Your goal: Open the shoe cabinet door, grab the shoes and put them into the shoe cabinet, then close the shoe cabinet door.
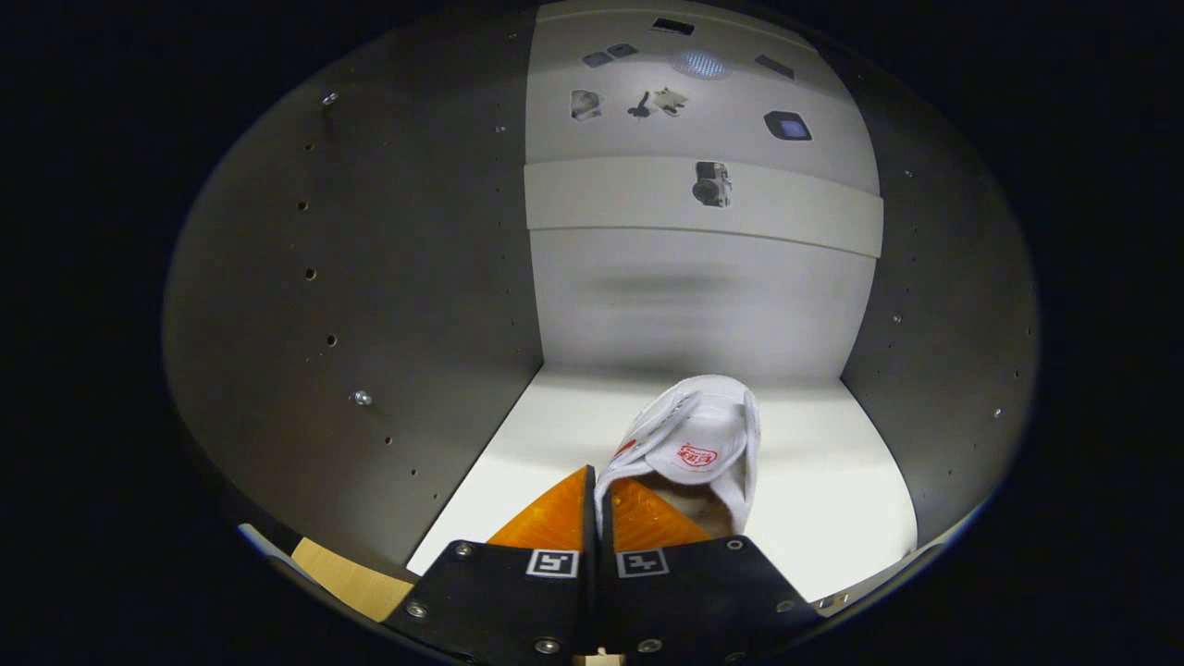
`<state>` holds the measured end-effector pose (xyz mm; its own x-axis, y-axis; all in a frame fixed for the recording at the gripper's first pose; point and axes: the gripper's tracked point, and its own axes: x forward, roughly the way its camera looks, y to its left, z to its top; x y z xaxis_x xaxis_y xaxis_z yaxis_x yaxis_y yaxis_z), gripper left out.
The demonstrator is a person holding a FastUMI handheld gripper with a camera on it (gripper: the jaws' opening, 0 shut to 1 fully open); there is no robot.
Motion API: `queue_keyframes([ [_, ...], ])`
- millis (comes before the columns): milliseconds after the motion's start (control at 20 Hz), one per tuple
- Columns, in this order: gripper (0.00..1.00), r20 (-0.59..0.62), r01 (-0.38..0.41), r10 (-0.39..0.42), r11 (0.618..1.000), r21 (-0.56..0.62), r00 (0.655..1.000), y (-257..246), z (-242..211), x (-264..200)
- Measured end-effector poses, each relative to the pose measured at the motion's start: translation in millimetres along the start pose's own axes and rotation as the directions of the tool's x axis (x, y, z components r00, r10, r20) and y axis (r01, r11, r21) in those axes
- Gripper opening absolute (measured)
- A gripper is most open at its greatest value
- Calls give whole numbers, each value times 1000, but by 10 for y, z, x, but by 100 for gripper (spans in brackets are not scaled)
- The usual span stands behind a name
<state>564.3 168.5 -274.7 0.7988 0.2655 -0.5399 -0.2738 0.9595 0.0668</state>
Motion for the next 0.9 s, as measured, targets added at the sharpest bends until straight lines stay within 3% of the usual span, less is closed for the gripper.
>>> queue_keyframes([
  [150,8,-1,23,-23,1000,16,1000,-32,10,-46],
  [300,23,-1,51,-51,998,28,999,-62,17,-173],
  [450,29,8,63,-64,996,56,998,-34,31,-369],
  [900,46,99,139,-147,987,85,984,3,-36,-1472],
])
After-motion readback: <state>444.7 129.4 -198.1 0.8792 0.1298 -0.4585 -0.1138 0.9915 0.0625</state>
